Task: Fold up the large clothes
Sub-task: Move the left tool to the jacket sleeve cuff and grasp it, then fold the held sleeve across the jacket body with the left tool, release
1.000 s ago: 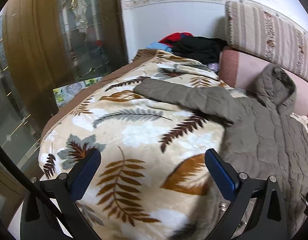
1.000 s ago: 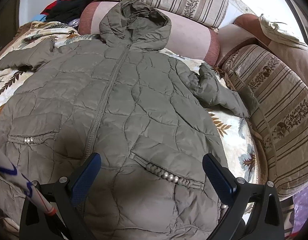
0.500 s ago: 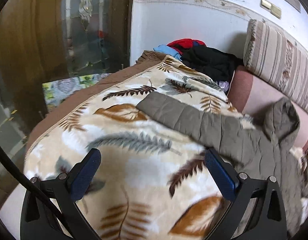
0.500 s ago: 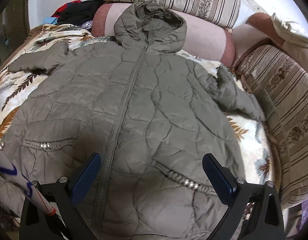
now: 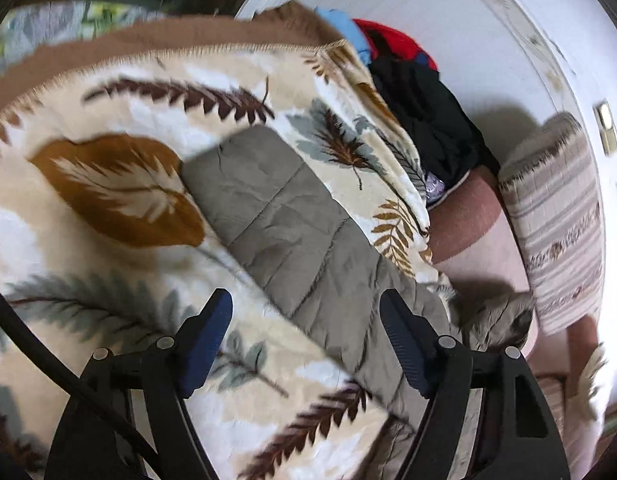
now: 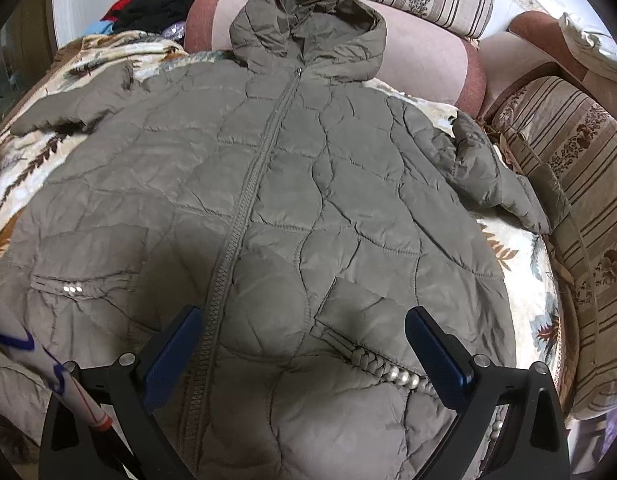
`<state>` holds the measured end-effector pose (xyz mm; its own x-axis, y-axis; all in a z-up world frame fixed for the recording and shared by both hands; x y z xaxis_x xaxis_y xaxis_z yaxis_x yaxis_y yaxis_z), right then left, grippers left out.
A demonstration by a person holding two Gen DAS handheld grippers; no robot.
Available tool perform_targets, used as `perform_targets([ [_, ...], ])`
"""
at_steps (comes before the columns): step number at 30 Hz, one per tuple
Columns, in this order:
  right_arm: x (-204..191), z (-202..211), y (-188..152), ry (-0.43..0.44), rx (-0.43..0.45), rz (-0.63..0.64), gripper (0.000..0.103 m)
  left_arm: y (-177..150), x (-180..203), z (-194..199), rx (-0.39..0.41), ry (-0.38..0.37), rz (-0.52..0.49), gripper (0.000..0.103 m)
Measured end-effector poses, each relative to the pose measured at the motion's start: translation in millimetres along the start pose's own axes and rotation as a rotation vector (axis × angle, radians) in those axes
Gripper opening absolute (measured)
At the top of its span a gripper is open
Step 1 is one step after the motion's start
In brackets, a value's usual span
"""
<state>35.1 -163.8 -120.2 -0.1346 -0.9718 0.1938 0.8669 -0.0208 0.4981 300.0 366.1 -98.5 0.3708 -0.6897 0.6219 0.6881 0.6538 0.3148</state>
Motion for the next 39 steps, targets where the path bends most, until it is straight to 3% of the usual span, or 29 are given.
perform_targets([
  [7,5,-18,1,-0.024,-0.039,-0.007,0.102,24,-24,-51,-0.009,-0.001,0.104,0.075],
  [11,4,-27,1,-0.032,-0.053,0.001,0.102,28,-25,-77,-0.049,0.011,0.1,0.078],
  [14,3,-30,2,-0.026,-0.05,-0.004,0.102,29,-19,-84,-0.031,0.044,0.066,0.076],
  [16,1,-30,3,-0.032,-0.043,0.005,0.102,29,-14,-86,-0.041,0.067,0.047,0.041],
  [17,0,-29,3,-0.037,-0.038,0.013,0.102,27,-12,-88,-0.065,0.063,0.048,0.018],
  [22,2,-23,3,-0.028,-0.016,0.008,0.102,14,11,-62,-0.041,0.071,0.011,0.012],
  [28,10,-8,2,-0.007,0.032,-0.03,0.101,-35,93,-14,-0.038,-0.013,-0.18,0.012],
  [31,13,0,-1,0.008,0.051,-0.046,0.101,-75,138,1,-0.063,-0.054,-0.274,0.012],
  [39,37,23,-16,0.021,0.11,-0.103,0.101,-195,228,-2,-0.189,-0.179,-0.469,0.012],
])
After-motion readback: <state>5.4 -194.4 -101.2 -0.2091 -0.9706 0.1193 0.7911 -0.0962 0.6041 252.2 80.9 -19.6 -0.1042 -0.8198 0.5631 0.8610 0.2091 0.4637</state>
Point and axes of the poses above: each gripper's, at about its wrist camera, not at the fingertips, and z roughly against the way its jaws point, x to its right, y to its top, the point moved 3 cm from there along -z, roughly the way its jaws point, and after that the axes turned 2 degrees about z, right-handed, at the moved point
